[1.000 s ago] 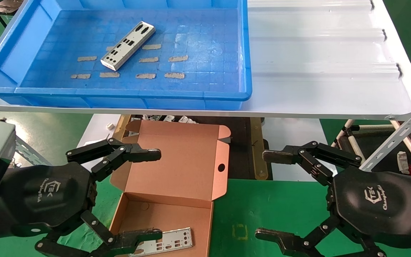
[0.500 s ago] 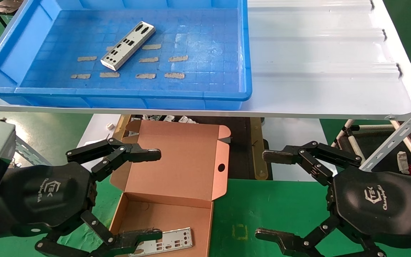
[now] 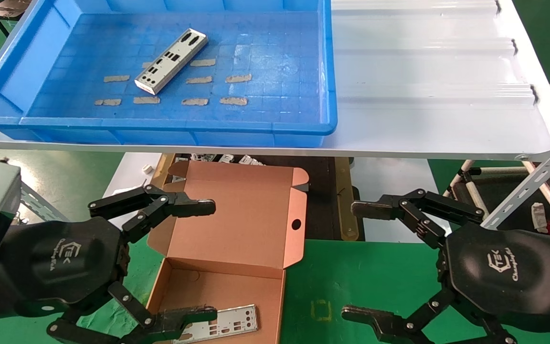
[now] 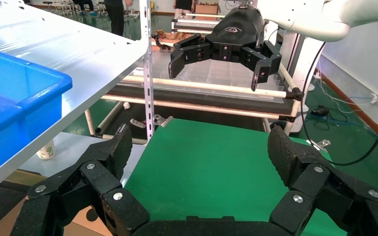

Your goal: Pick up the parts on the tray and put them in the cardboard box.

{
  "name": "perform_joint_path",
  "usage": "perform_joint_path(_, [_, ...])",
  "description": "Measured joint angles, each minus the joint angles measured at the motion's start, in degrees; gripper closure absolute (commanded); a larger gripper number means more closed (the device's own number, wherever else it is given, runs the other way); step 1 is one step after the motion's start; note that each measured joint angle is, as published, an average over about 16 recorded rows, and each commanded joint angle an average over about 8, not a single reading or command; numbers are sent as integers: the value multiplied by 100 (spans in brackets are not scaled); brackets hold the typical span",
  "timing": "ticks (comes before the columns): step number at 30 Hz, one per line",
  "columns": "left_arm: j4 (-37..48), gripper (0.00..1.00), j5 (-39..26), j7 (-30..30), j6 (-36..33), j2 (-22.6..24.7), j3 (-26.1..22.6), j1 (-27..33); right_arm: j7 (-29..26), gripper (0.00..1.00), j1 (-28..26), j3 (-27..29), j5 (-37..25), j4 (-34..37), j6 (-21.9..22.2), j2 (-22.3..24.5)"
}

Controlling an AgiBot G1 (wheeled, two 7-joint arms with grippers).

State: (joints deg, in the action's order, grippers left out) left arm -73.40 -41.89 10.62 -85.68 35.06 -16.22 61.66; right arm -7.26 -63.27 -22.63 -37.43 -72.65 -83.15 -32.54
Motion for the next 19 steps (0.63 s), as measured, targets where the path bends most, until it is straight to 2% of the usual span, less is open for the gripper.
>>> perform_joint_path(19, [0, 0, 0, 0, 0, 0, 0, 0, 0, 0, 0, 0, 0, 0, 0, 0])
